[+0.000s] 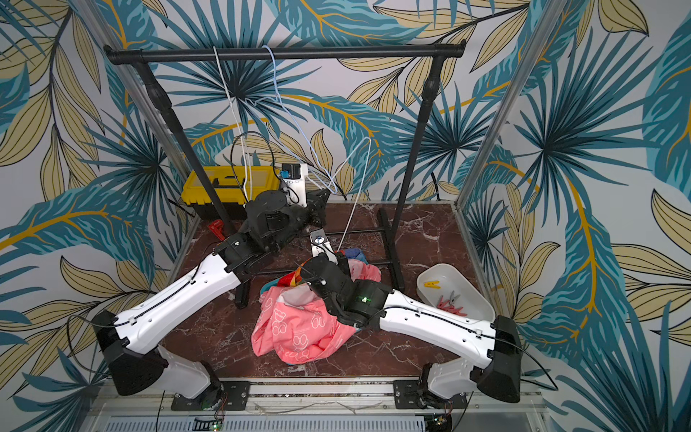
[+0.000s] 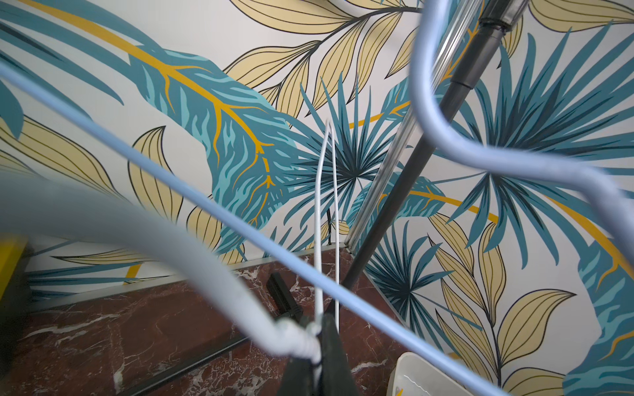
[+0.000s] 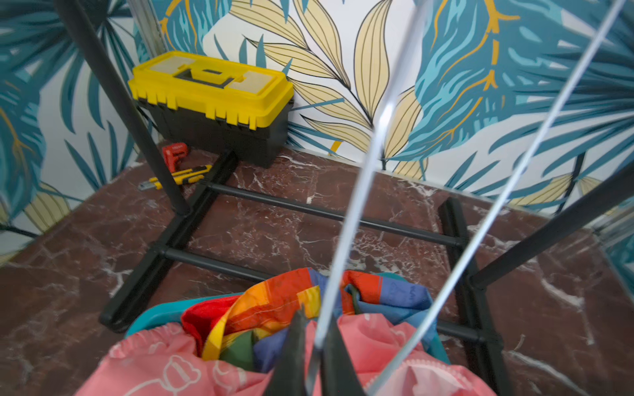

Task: Remove the clothespins securing jackets to the hanger
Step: Place the hanger on the clothesline.

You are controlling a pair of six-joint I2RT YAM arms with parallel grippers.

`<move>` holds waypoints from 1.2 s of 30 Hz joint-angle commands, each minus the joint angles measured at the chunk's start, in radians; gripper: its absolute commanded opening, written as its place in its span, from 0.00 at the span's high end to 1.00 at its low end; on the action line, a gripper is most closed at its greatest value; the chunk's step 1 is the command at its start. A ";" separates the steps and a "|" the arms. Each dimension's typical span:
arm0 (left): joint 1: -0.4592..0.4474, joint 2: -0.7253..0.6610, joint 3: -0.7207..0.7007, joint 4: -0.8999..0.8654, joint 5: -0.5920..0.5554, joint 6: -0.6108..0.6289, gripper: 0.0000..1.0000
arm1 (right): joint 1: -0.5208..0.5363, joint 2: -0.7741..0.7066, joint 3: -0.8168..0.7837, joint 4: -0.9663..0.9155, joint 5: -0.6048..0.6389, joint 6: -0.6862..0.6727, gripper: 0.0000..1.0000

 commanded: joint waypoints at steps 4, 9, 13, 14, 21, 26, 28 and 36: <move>-0.004 -0.026 -0.022 0.004 0.023 0.014 0.85 | 0.005 -0.052 -0.005 -0.054 -0.021 0.006 1.00; -0.001 -0.052 -0.041 0.004 0.034 0.041 0.44 | 0.005 -0.180 -0.100 -0.131 -0.056 0.079 1.00; 0.010 -0.088 -0.060 0.004 0.035 0.044 0.18 | 0.001 -0.300 -0.175 -0.209 -0.056 0.142 1.00; 0.011 -0.099 -0.066 0.003 0.036 0.047 0.15 | -0.003 -0.323 -0.189 -0.230 -0.056 0.160 1.00; 0.017 -0.246 -0.164 0.006 0.107 0.058 0.01 | -0.082 -0.485 -0.305 -0.307 -0.157 0.242 1.00; 0.017 -0.356 -0.232 0.006 0.245 0.047 0.01 | -0.096 -0.493 -0.323 -0.311 -0.175 0.242 1.00; 0.021 -0.385 -0.244 0.011 0.325 0.037 0.00 | -0.110 -0.471 -0.321 -0.296 -0.202 0.240 1.00; 0.020 -0.376 -0.267 0.011 0.423 0.020 0.00 | -0.112 -0.380 -0.284 -0.133 -0.267 0.233 1.00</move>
